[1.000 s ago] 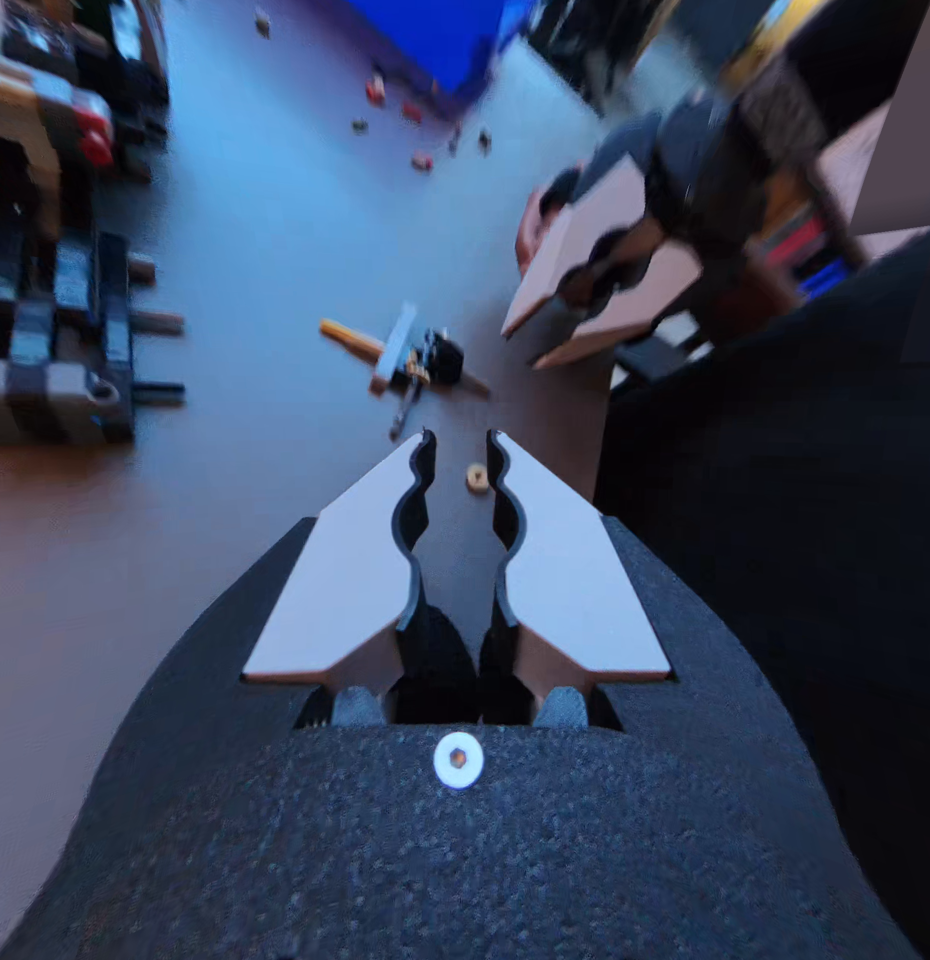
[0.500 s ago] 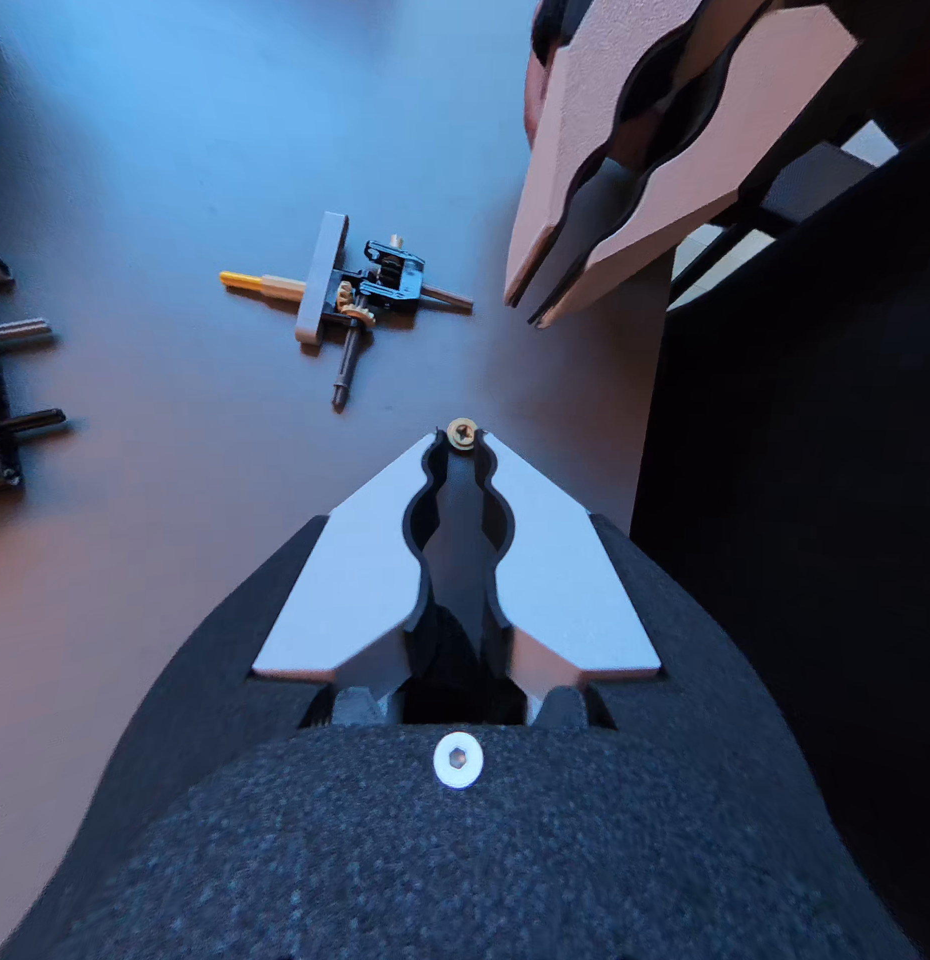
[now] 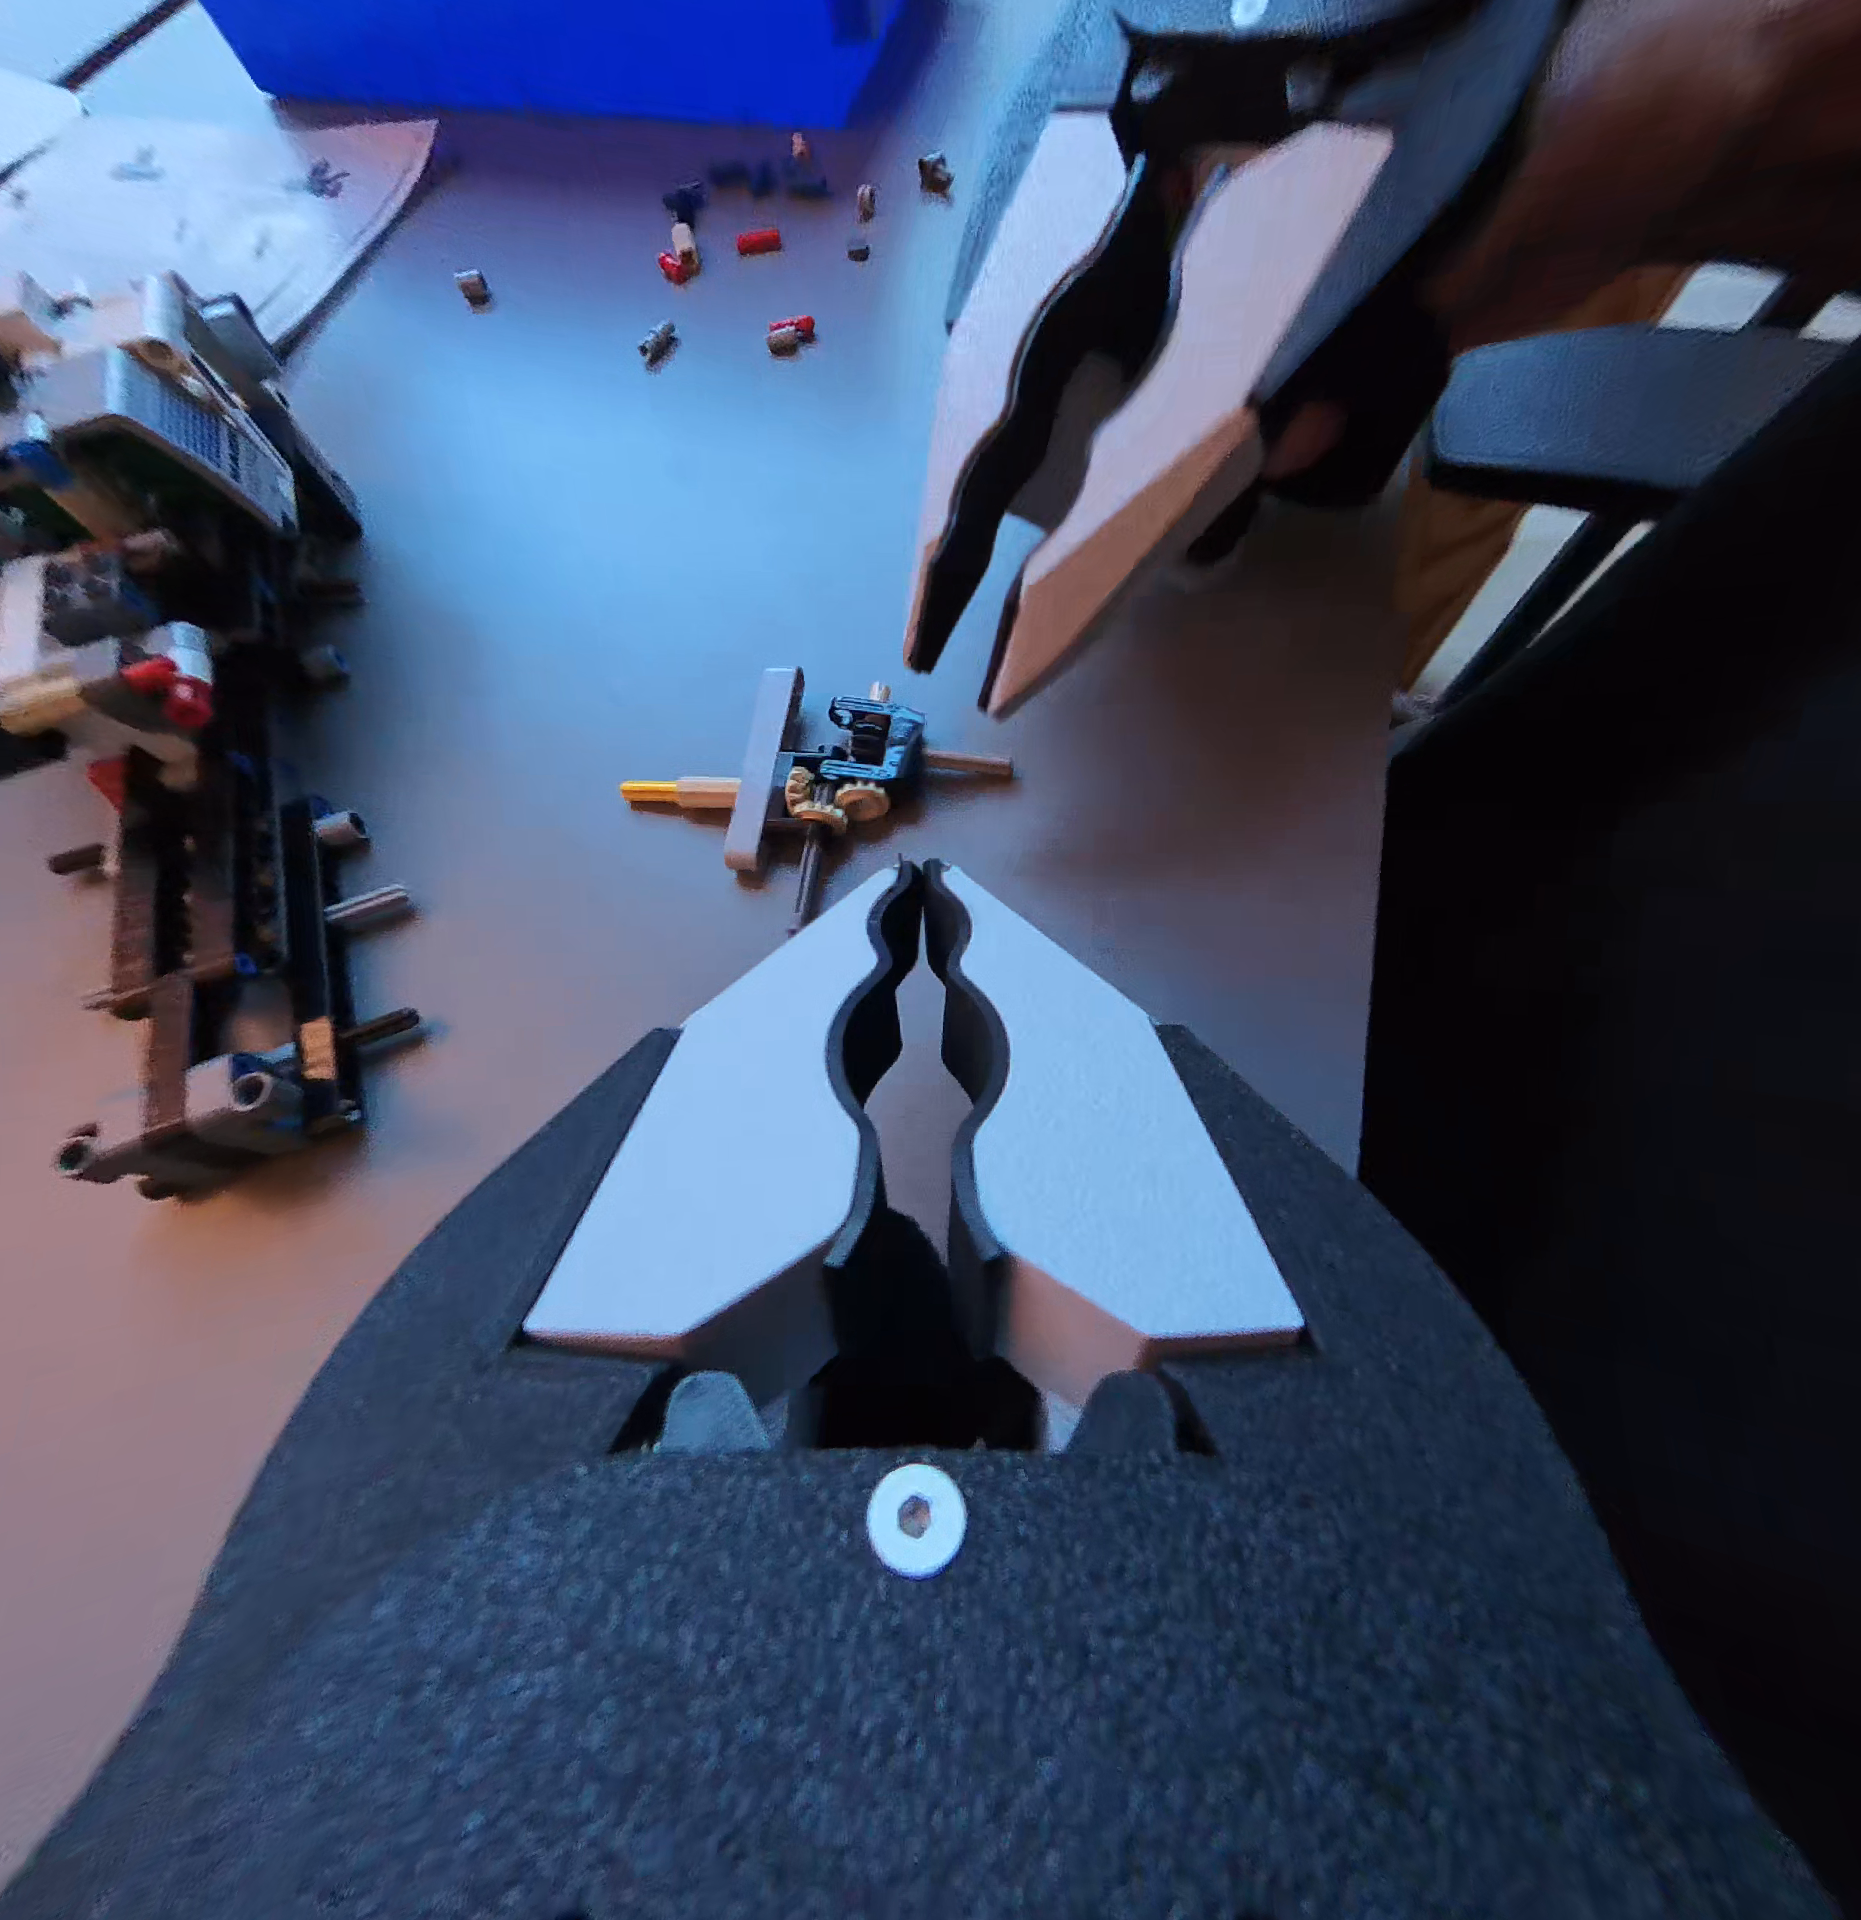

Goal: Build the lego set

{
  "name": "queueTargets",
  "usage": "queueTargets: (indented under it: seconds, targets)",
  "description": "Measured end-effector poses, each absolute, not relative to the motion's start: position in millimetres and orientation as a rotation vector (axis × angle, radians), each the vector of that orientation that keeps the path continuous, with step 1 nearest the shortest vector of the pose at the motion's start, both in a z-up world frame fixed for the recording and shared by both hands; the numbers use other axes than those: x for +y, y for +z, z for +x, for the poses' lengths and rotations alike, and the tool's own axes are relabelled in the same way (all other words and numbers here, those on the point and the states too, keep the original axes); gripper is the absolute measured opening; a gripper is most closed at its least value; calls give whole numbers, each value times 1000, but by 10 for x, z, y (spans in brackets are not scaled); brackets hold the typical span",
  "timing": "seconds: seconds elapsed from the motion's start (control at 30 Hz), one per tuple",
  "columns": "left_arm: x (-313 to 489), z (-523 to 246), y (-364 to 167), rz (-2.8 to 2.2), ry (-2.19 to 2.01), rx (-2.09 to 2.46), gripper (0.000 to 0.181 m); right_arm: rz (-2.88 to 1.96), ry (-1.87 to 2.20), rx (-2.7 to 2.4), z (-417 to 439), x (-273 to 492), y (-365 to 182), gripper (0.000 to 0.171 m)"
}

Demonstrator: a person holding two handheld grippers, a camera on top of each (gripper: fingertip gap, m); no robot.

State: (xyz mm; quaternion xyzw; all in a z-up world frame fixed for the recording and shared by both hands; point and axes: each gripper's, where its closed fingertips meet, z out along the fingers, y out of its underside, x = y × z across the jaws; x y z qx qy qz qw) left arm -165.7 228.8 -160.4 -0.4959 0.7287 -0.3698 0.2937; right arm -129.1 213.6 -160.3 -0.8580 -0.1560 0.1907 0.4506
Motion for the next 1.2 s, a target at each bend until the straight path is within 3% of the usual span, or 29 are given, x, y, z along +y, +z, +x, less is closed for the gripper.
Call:
queueTargets:
  seconds: [0.2, 0.53, 1.0, 1.2]
  targets:
    - [2374, -1645, -1706, -1429, -1016, 1927, 0, -2145, 53, -535, -1340, 2325, -1717, 15]
    - [2411, -1706, -1688, -1450, -1041, 1910, 2, -2209, -146, -628, -1352, 2359, -1836, 10]
    - [2491, -1698, -1787, -1495, -1018, 1972, 7, -2157, -153, -634, -1462, 2360, -1730, 0]
    - [2632, -1843, -1870, -1553, -930, 2047, 13, -2134, 19, -624, -1563, 2179, -1707, 0]
